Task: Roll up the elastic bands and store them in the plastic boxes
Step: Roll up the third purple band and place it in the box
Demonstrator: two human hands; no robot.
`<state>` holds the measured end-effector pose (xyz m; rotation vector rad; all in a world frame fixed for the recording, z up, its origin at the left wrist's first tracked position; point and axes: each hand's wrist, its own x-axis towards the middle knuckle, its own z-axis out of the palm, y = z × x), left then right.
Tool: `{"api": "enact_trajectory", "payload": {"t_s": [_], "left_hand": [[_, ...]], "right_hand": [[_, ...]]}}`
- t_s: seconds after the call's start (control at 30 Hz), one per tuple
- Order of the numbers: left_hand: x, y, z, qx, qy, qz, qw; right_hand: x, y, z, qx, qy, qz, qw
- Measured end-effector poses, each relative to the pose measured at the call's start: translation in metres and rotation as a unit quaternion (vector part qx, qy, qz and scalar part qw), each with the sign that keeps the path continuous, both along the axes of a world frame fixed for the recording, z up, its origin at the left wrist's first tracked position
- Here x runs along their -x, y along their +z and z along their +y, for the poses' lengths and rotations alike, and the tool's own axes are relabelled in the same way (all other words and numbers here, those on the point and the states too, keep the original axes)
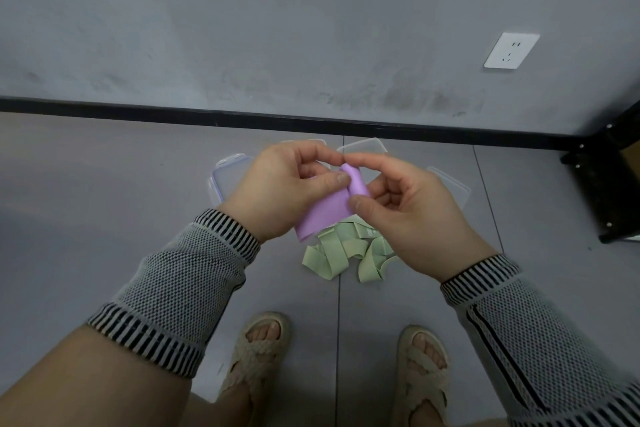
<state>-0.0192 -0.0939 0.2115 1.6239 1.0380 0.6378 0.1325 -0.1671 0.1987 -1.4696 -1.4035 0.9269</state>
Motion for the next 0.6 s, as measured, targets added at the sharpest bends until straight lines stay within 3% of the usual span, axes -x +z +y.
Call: {"api": "enact_trajectory", "payload": {"t_s": [0.17,0.37,0.6], "left_hand": [[-0.0034,-0.0002,-0.0010,0.006,0.020,-0.004,1.000],[0.0039,0.0039,0.0033,0.057,0.045,-0.051,0.996],[0.0037,0.0016,0.0027,0.068,0.035,-0.049,0.996]], "right_hand": [[-0.0001,-0.0040,-0.0007,-0.009,-0.014,-0.029,0.999],[-0.0063,0.0038,-0.0034,-0.002,0.001,0.133,0.991],[-0.0031,0.0029,-0.0042,-0.038,-0.024,0.104,0.994]]}}
